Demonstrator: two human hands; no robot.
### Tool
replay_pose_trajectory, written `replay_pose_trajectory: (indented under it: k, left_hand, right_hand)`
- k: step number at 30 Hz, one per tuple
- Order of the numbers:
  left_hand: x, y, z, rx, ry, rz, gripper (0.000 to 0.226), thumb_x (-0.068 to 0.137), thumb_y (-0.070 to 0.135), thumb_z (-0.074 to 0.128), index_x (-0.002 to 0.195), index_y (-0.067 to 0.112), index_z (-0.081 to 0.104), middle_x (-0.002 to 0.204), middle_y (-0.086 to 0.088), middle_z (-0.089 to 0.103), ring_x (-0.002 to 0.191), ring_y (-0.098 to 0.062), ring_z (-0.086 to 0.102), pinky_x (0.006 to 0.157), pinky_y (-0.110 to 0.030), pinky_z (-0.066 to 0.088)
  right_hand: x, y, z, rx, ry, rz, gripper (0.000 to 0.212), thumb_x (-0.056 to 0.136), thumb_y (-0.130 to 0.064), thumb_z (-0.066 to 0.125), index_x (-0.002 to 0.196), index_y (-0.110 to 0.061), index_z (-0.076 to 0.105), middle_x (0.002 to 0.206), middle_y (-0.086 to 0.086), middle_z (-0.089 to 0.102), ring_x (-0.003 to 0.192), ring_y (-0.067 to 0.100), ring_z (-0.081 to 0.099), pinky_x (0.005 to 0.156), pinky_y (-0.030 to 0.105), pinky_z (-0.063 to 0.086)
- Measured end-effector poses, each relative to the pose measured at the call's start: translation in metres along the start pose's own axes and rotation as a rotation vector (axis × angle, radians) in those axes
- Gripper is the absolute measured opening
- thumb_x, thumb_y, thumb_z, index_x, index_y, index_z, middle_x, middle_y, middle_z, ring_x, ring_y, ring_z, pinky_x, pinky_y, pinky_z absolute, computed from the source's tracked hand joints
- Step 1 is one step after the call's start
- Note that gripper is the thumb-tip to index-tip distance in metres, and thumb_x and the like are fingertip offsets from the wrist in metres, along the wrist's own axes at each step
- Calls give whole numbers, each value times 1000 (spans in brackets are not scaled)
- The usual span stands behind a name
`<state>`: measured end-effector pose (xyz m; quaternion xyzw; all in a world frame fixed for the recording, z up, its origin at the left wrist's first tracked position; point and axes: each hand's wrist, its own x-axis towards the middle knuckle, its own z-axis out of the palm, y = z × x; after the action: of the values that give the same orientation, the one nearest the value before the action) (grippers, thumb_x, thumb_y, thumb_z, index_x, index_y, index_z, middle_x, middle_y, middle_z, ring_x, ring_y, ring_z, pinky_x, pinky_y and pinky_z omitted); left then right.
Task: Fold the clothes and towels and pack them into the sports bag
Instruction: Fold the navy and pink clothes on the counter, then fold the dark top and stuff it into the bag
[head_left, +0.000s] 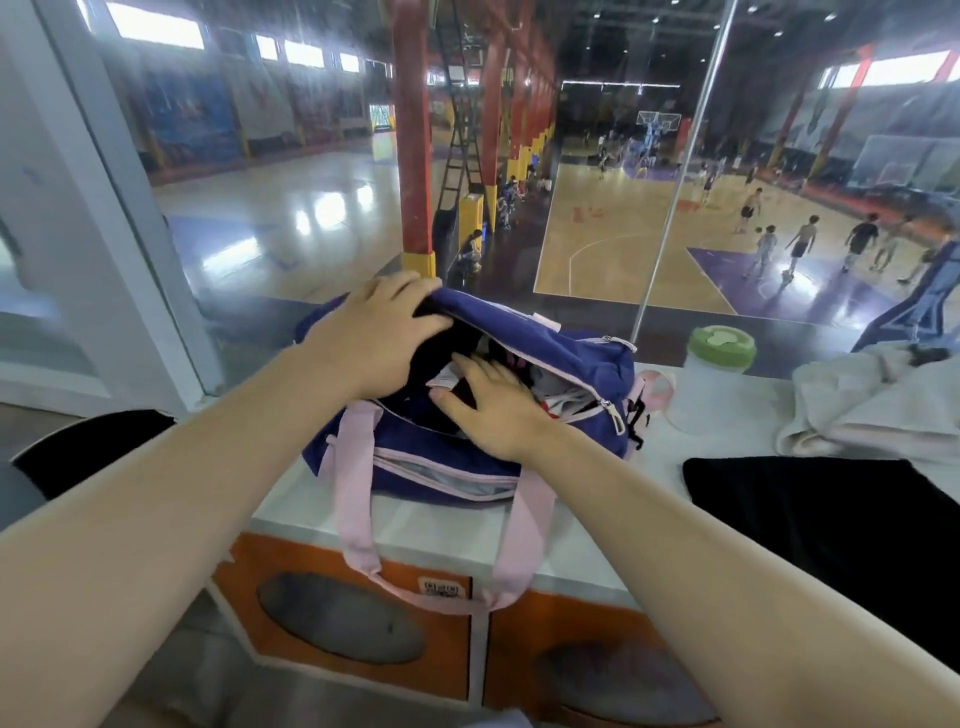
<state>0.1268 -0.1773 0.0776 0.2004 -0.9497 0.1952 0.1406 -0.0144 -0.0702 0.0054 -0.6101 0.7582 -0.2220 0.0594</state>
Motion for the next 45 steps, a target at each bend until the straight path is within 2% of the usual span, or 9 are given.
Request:
replay_pose_trajectory:
  k: [7,12,16,19,24,28,33,39,45]
  left_hand:
    - [-18,77,-10,-33,20,3,58,92,27,49,148,28,34,161,-5,19,147,-27,14,120,-45,9]
    - [-13,151,-16,-188,42,-26,60,91,24,51,148,24,34,160,-5,21,147,-26,14,120,-44,7]
    - [0,215,-20,-458,42,-72,60,83,19,56,142,23,45,152,-4,37,141,-28,29,114,-42,19]
    - [14,259,-24,-820,83,-212,55,78,11,55,133,20,54,133,-3,57,123,-31,51,99,-40,41]
    - [25,324,-21,-1167,-194,-359,57,86,21,49,142,26,40,145,1,45,130,-25,44,101,-37,41]
    - [30,343,-5,-1240,-340,-460,61,87,24,49,145,19,33,144,-7,45,127,-28,47,100,-36,41]
    - [34,345,12,-1366,-375,-675,63,86,19,52,144,11,30,140,-10,45,124,-30,46,97,-36,40]
    - [37,346,20,-1889,-457,-833,33,81,13,60,113,6,56,104,-12,66,89,-24,66,75,-33,56]
    - [34,347,29,-1906,-529,-802,42,85,40,70,112,8,63,101,-10,70,90,-23,69,80,-34,58]
  right_hand:
    - [-68,5,-27,125,149,-48,56,89,-52,46,135,-20,45,134,-2,53,124,19,47,107,43,39]
    - [-132,36,-51,148,196,14,56,91,-43,51,141,-20,40,141,-2,50,130,19,43,112,39,33]
    - [-193,68,-79,205,205,214,51,99,-37,48,145,-18,35,145,1,44,133,18,38,99,21,27]
    - [-237,95,-81,316,306,410,60,100,-40,47,151,-18,27,153,1,37,140,17,33,105,22,27]
    - [-279,138,-84,250,379,579,60,99,-31,51,151,-16,27,153,4,37,140,20,35,114,33,33]
    - [-292,159,-82,44,290,594,56,99,-31,47,150,-15,31,153,6,37,142,24,32,117,40,28]
    - [-294,173,-76,-196,78,678,63,99,-54,33,154,-24,22,162,6,18,149,28,13,121,43,8]
    - [-289,170,-76,-139,-10,738,66,97,-61,29,153,-27,25,163,4,15,149,29,10,118,44,13]
    - [-275,162,-78,-80,-40,798,65,99,-58,28,153,-22,25,162,9,15,149,33,10,119,44,13]
